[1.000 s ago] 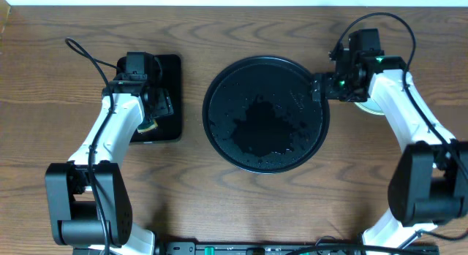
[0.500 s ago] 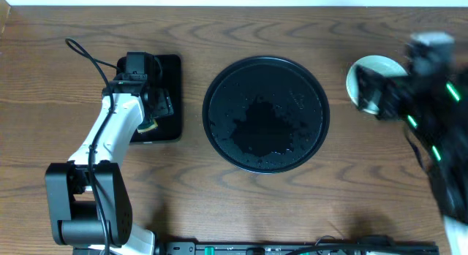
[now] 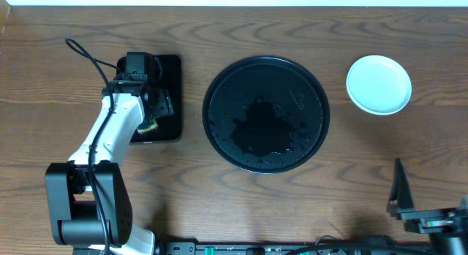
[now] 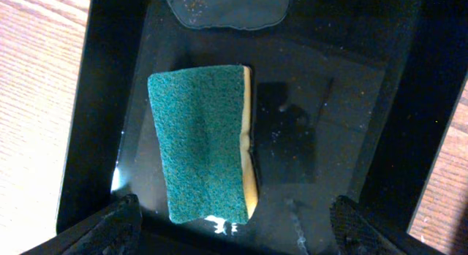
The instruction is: Clean dirty plates on tray and stack at the side
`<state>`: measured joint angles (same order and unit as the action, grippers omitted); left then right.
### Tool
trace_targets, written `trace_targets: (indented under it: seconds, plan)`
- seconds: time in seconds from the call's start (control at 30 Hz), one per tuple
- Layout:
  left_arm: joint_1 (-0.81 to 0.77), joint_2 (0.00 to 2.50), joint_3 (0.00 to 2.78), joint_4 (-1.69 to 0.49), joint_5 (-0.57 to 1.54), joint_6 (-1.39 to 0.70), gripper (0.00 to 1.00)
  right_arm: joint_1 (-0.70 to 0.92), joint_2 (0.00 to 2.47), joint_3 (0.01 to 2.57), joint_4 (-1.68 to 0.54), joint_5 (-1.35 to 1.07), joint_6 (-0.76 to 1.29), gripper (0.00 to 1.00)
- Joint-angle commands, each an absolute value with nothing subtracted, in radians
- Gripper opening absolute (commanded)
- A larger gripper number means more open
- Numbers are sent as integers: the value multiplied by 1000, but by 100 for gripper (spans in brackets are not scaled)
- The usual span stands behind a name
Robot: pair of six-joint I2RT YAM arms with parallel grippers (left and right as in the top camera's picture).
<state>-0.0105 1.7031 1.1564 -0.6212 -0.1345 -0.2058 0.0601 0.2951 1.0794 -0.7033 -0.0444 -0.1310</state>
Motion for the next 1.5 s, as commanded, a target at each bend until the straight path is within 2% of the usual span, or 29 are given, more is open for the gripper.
trace_targets:
  seconds: [0.0,0.23,0.43,0.73,1.0,1.47]
  plan:
    - [-10,1695,1174,-624,-146,-205,83,35,162,854,-566,-33,-149,99]
    - [-10,1695,1174,-624,-147,-205,82,17,20,448,-60,-39,-57,99]
    - [-10,1695,1174,-624,-146,-205,83,16,6,207,172,-88,15,99]
    - [-10,1695,1174,-624,-147,-205,82,27,5,9,176,-138,-17,99]
    - [-10,1695,1174,-624,-147,-205,83,28,5,6,-75,-97,-40,99]
    - [-10,1695,1174,-624,-147,-205,82,26,6,6,-67,-94,-39,99]
